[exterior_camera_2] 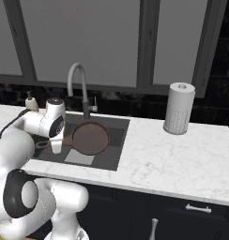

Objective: Pick the pan and sponge and place them into the sink. Then turn on the water.

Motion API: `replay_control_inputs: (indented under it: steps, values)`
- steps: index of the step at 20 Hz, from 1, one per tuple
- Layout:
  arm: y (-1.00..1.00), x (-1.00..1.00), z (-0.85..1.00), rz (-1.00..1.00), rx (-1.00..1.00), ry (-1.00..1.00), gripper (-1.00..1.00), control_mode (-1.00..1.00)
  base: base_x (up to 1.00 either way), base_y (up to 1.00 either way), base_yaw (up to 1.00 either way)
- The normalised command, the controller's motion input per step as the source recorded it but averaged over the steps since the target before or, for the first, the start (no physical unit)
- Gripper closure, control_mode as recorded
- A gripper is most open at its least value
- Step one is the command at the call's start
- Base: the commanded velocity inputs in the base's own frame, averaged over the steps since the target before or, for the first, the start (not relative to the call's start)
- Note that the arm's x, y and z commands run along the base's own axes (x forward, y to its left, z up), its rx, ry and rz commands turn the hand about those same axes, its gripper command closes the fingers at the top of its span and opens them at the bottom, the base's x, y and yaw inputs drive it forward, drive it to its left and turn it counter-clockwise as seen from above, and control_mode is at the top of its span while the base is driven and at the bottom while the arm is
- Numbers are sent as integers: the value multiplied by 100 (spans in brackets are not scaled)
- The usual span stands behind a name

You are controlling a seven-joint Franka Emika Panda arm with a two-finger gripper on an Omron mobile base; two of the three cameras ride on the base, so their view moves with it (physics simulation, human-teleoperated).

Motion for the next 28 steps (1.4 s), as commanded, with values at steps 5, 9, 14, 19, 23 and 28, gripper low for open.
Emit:
replay_control_inputs:
  steps: [5, 9, 14, 19, 23, 28]
  values:
    - [-22, 33, -25, 0, 7, 3, 100, -100, 0, 0, 0]
    - [-4, 37, -42, 0, 7, 0, 100, -100, 0, 0, 0]
    - [0, 33, -50, 0, 5, 0, 100, -100, 0, 0, 0]
    - [0, 31, -42, 0, 6, 1, 100, -100, 0, 0, 0]
    - [0, 36, -55, 0, 0, 8, 100, -100, 0, 0, 0]
    - [0, 29, -58, 0, 0, 6, 100, -100, 0, 0, 0]
